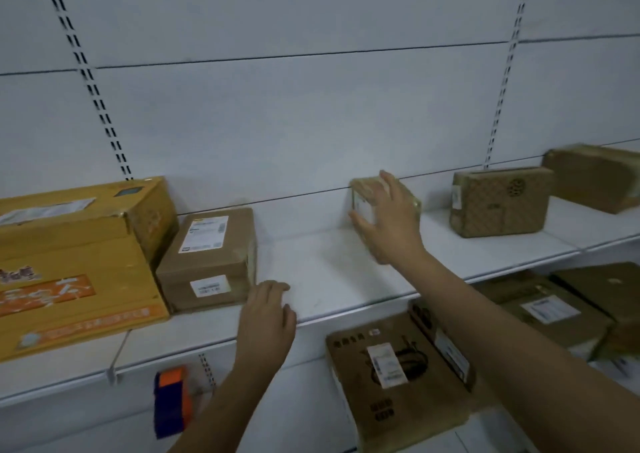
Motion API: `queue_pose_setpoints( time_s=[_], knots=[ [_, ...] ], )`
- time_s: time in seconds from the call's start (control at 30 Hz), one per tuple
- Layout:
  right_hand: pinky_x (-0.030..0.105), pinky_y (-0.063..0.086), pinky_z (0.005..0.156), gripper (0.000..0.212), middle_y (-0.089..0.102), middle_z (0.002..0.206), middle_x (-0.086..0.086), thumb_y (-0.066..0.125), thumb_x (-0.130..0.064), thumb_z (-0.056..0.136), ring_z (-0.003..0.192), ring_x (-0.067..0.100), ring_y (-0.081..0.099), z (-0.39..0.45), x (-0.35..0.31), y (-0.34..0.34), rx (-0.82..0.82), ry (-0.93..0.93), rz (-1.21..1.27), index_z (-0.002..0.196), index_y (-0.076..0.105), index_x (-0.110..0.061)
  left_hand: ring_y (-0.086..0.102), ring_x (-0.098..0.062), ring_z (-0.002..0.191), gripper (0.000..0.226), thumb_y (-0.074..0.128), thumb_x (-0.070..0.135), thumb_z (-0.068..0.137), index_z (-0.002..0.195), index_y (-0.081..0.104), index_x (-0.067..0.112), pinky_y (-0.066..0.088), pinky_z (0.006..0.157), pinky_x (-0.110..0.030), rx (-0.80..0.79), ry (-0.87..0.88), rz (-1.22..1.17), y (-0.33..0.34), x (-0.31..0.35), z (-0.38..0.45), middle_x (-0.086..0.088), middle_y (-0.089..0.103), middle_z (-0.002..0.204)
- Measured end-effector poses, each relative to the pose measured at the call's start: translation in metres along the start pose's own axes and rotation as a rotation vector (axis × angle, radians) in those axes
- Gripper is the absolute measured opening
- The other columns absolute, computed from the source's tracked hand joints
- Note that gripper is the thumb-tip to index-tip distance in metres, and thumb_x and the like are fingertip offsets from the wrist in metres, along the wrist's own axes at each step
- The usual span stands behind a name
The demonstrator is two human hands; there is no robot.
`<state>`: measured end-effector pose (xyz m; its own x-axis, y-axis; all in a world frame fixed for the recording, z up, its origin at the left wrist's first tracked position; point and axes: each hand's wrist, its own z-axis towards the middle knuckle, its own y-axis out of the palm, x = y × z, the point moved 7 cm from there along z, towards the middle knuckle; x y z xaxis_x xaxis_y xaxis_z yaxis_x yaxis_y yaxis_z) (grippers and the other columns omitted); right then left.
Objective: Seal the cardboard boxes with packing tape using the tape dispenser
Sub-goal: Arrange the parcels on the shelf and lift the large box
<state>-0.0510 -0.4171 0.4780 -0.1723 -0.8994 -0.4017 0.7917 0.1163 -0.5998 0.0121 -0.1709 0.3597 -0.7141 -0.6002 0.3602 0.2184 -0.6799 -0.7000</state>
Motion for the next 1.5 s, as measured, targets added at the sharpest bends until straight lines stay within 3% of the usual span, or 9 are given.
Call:
queue_pose_setpoints(
  time_s=[0.13, 0.27, 0.4, 0.63, 0.8, 1.0, 1.13, 1.23, 1.5],
  knots=[
    [0.051, 0.017, 0.119, 0.084, 0.006, 0.162, 0.014, 0.059, -0.066, 0.082, 0.147, 0.040, 0.008, 0.006, 0.065, 0.003, -0.169, 0.229, -0.133, 0.152, 0.028, -0.032, 0.052, -0.032, 0.127, 0.050, 0.042, 0.029, 0.089, 0.130, 0.061, 0.007, 0.044, 0.108, -0.045, -0.146, -0.083, 0.077, 0.040, 0.009, 0.014, -0.014, 0.059, 0.134],
    [0.048, 0.043, 0.105, 0.086, 0.022, 0.152, 0.014, 0.061, -0.065, 0.080, 0.129, 0.040, 0.043, 0.001, 0.093, 0.023, -0.318, 0.416, 0.108, 0.151, 0.025, -0.033, 0.046, -0.029, 0.136, 0.067, 0.025, 0.041, 0.087, 0.136, 0.058, 0.009, 0.034, 0.115, -0.043, -0.280, -0.158, 0.111, 0.055, 0.006, 0.020, -0.012, 0.054, 0.143],
    [0.042, 0.051, 0.090, 0.074, 0.034, 0.133, 0.011, 0.059, -0.057, 0.086, 0.103, 0.031, 0.053, -0.008, 0.081, 0.022, -0.219, 0.417, 0.215, 0.147, 0.027, -0.031, 0.034, -0.023, 0.145, 0.047, 0.044, 0.033, 0.099, 0.140, 0.054, 0.013, 0.011, 0.121, -0.033, -0.319, -0.241, -0.043, 0.048, 0.003, 0.023, -0.006, 0.047, 0.150],
    [0.046, 0.050, 0.096, 0.061, 0.053, 0.132, 0.010, 0.039, -0.070, 0.088, 0.111, 0.027, 0.055, -0.061, 0.039, 0.073, -0.265, 0.728, 0.752, 0.131, 0.039, -0.025, 0.042, -0.006, 0.135, 0.071, 0.060, 0.044, 0.096, 0.156, 0.024, 0.031, 0.037, 0.110, -0.027, -0.335, -0.305, -0.676, 0.017, 0.040, 0.024, 0.010, 0.034, 0.154],
    [0.034, 0.041, 0.087, 0.065, 0.058, 0.124, 0.019, 0.024, -0.055, 0.101, 0.100, 0.026, 0.053, -0.084, -0.009, 0.101, -0.484, 0.562, 0.398, 0.121, 0.059, -0.004, 0.053, -0.011, 0.107, 0.052, 0.064, 0.014, 0.095, 0.143, 0.050, 0.026, 0.046, 0.092, -0.018, -0.029, -0.191, -0.188, -0.025, 0.016, 0.015, 0.002, 0.045, 0.125],
    [0.029, 0.039, 0.082, 0.052, 0.065, 0.113, 0.006, 0.031, -0.054, 0.102, 0.110, 0.024, 0.058, -0.072, -0.037, 0.090, -0.659, 0.366, 0.343, 0.113, 0.062, -0.014, 0.046, -0.031, 0.107, 0.053, 0.067, 0.005, 0.081, 0.129, 0.062, 0.027, 0.047, 0.091, -0.044, 0.122, -0.194, 0.265, -0.056, 0.008, 0.022, -0.012, 0.049, 0.117],
    [0.033, 0.036, 0.109, 0.060, 0.049, 0.144, 0.003, 0.041, -0.056, 0.098, 0.130, 0.019, 0.048, -0.057, -0.006, 0.022, -0.411, 0.304, 0.310, 0.141, 0.049, -0.014, 0.052, -0.027, 0.108, 0.040, 0.061, 0.001, 0.083, 0.122, 0.064, 0.013, 0.048, 0.090, -0.037, 0.144, 0.029, -0.038, -0.039, 0.057, 0.016, -0.009, 0.054, 0.121],
    [0.025, 0.033, 0.106, 0.053, 0.043, 0.145, -0.001, 0.047, -0.049, 0.099, 0.131, 0.014, 0.042, -0.046, 0.036, -0.047, -0.226, 0.145, 0.120, 0.141, 0.047, -0.016, 0.051, -0.003, 0.103, 0.034, 0.056, 0.005, 0.094, 0.124, 0.064, 0.019, 0.041, 0.086, -0.008, -0.035, 0.027, -0.386, 0.006, 0.102, 0.001, 0.009, 0.054, 0.115],
    [0.043, 0.038, 0.110, 0.057, 0.043, 0.144, 0.006, 0.058, -0.043, 0.093, 0.132, 0.023, 0.039, 0.007, 0.195, -0.156, -0.098, 0.116, -0.156, 0.140, 0.046, -0.013, 0.051, 0.000, 0.107, 0.032, 0.053, 0.013, 0.099, 0.128, 0.060, 0.024, 0.032, 0.086, 0.002, -0.278, 0.088, -0.487, 0.111, 0.210, 0.024, 0.012, 0.052, 0.119]
  ],
)
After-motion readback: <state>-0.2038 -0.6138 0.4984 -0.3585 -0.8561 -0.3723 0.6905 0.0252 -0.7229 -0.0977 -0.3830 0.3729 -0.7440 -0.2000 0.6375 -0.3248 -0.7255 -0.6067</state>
